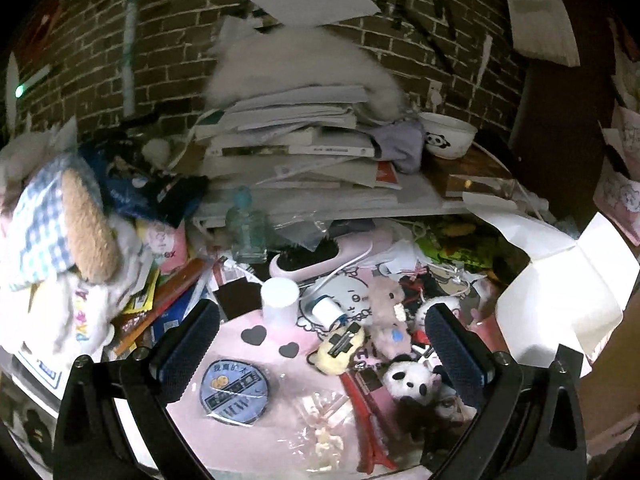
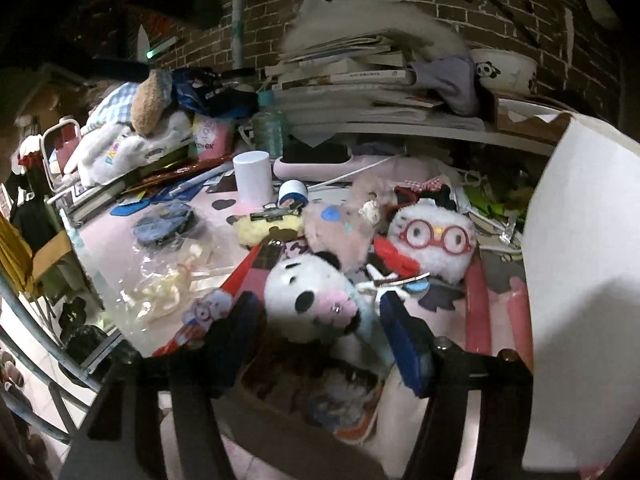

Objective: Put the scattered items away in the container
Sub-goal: 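Grasp the small panda plush with the right gripper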

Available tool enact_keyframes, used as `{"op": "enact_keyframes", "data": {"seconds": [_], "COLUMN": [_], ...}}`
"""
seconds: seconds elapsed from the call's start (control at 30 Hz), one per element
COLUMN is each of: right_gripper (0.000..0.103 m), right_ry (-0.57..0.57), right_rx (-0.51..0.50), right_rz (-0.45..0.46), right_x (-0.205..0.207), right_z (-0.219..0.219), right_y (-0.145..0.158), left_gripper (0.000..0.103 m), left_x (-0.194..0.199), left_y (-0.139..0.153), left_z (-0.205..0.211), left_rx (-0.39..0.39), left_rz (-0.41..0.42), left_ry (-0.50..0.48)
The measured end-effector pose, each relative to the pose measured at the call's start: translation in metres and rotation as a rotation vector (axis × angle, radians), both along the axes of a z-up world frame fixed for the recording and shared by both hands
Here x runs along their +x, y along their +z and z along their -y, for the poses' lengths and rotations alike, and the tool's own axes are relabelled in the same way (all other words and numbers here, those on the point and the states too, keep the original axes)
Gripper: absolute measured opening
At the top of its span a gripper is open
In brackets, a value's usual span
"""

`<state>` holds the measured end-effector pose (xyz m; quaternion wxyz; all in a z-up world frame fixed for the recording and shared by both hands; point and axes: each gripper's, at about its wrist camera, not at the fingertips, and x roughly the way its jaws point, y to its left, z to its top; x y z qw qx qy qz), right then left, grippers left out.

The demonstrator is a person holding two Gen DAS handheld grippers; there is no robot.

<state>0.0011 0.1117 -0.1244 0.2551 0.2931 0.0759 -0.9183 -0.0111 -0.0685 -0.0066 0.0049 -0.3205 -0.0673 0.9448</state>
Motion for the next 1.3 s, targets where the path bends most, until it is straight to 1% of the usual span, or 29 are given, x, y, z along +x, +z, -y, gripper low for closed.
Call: {"op": "enact_keyframes", "data": {"seconds": [0.07,0.13,0.27,0.4,0.5,0.6,0.63,0.67,0.8,0.9,1.13,1.3], "right_gripper": [0.041,0.041,0.041,0.041,0.042,0.042,0.041,0.035,0.033,0.030,0.030,0.030], "right_ry": [0.016,0.029,0.063,0.078,0.085,0.088,0.091,0.098,0.096,0.093,0.054,0.097], "right_rx": [0.008,0.019,0.065,0.085,0.118,0.123,0.126,0.126,0.117,0.132,0.163,0.147], "right_rz": [0.015,0.012,-0.006,-0.006,-0.011,-0.006,-0.007,-0.010,-0.011,-0.049,-0.187,-0.196], "right_x": [-0.005,-0.006,-0.006,-0.010,-0.011,-0.013,-0.012,-0.012,-0.011,-0.005,0.015,0.023], "right_z": [0.002,0.004,0.010,0.014,0.018,0.018,0.018,0.019,0.019,0.021,0.029,0.048], "right_y": [-0.001,-0.002,-0.003,-0.003,-0.004,-0.003,-0.003,-0.003,-0.003,-0.001,0.017,0.028], "left_gripper": [0.103,0.103,0.103,0.103,0.103,0.103,0.103,0.103,0.103,0.103,0.103,0.103], "left_x": [0.001,0.001,0.002,0.001,0.000,0.000,-0.001,-0.001,0.000,0.001,0.006,0.017], "left_y": [-0.004,-0.006,-0.008,-0.010,-0.012,-0.014,-0.015,-0.015,-0.016,-0.016,-0.016,-0.013], "left_z": [0.005,0.009,0.014,0.013,0.012,0.010,0.009,0.009,0.008,0.008,0.014,0.025], "left_rx": [0.022,0.042,0.055,0.050,0.039,0.031,0.032,0.034,0.043,0.050,0.053,0.038], "left_rz": [-0.003,-0.002,-0.003,0.006,0.017,0.022,0.022,0.022,0.018,0.016,0.015,0.009], "left_ry": [0.001,0.001,0.005,0.006,0.010,0.011,0.009,0.010,0.014,0.019,0.038,0.065]}}
